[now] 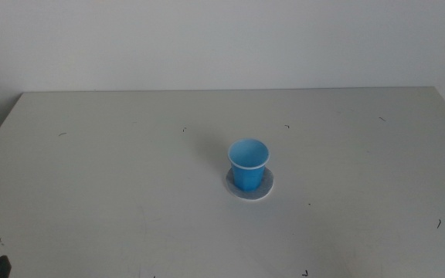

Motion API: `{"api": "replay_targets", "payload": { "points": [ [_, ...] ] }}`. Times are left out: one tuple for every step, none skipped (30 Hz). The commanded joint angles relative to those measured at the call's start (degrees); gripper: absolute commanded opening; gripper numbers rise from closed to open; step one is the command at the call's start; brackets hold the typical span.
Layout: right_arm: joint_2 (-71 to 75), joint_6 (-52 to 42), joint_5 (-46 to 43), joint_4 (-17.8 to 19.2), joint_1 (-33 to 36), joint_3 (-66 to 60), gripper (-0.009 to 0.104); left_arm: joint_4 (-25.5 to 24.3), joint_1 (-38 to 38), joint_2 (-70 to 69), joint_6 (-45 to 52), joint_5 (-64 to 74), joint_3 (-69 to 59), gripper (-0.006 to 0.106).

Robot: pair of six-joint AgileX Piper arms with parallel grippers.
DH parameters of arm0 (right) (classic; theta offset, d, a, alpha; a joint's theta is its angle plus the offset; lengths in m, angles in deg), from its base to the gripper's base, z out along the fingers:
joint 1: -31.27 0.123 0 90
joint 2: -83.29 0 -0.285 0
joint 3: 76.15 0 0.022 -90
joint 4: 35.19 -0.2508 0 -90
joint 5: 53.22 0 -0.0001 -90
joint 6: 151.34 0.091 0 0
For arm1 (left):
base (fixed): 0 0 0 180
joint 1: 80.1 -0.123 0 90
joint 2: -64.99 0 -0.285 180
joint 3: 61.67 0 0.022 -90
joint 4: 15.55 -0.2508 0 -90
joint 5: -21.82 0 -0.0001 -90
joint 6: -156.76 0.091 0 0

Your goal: Place an empty cup on a cup mat.

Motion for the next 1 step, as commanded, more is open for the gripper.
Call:
{"api": "replay_targets", "payload": {
  "points": [
    [1.1, -0.5, -4.5, 0.5, 0.1, 0.7, 0.094, 0.2, 0.4, -0.8, -0.7, -4.4, 1.7, 0.103]
  ]
}}
